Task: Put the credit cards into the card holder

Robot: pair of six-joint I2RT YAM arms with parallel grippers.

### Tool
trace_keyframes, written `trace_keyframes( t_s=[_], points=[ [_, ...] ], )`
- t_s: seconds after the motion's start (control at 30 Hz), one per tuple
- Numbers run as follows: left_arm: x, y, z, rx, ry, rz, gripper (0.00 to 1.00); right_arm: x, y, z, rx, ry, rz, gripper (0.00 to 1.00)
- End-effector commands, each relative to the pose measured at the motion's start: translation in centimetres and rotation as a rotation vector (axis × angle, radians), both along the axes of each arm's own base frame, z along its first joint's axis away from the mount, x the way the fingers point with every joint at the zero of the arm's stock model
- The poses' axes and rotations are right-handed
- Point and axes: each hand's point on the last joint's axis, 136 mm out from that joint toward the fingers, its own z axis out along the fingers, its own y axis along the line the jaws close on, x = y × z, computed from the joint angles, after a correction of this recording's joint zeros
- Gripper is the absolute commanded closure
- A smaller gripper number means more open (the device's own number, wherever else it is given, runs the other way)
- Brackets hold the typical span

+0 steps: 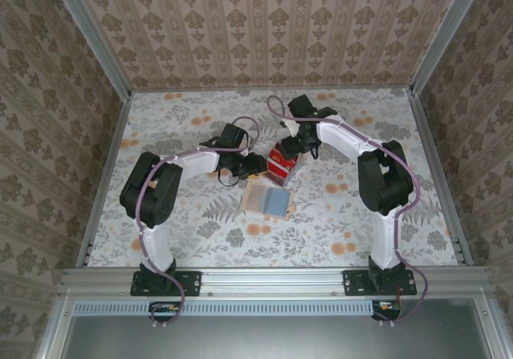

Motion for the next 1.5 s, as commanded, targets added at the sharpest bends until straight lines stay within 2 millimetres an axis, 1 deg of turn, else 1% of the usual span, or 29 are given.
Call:
trace_keyframes(
  t_s=[0.0,0.13,0.3,0.4,0.63,0.7,0.77,0.93,1.0,1.1,1.23,1.47],
  points=[
    [-0.1,0.1,-0.9,0.039,0.007,-0.018,0.59,0.9,-1.2,-0.5,-0.053,-0.008,-0.026,0.27],
    [-0.2,0.4,-1.1,0.041,-0.003,-0.013,0.59,1.0,-1.7,-0.3,-0.063,-0.019,-0.041,0.27],
    [-0.5,0.6,-1.3,0.045,0.002,-0.014,0.59,1.4,-2.7,0.6,-0.056,-0.049,-0.078,0.28],
    [-0.4,0.8,-1.6,0.050,0.007,-0.010,0.59,1.4,-2.4,1.2,-0.021,-0.061,-0.077,0.28],
    [-0.4,0.6,-1.4,0.036,0.007,-0.008,0.59,1.1,-1.9,1.7,0.015,-0.061,-0.072,0.29],
    [-0.4,0.4,-0.9,0.023,0.000,-0.009,0.59,0.9,-1.6,1.9,0.028,-0.055,-0.062,0.29],
    [0.0,0.0,0.0,0.005,-0.020,-0.013,0.59,0.6,-1.1,2.1,0.059,-0.052,-0.055,0.29],
    [1.1,-1.5,3.3,-0.044,-0.077,-0.030,0.59,0.4,-0.6,3.2,0.112,-0.076,-0.059,0.29],
    [1.5,-2.0,4.0,-0.047,-0.103,-0.034,0.59,0.5,-0.5,3.7,0.124,-0.088,-0.062,0.29],
    [1.8,-2.5,3.6,-0.039,-0.092,-0.040,0.59,0.5,-0.7,3.6,0.110,-0.083,-0.062,0.29],
    [2.0,-2.9,2.7,-0.023,-0.090,-0.040,0.59,0.5,-1.2,3.1,0.085,-0.080,-0.071,0.29],
    [2.6,-2.4,0.6,0.069,-0.091,-0.038,0.59,0.2,-1.8,2.0,0.046,-0.055,-0.077,0.29]
  ],
)
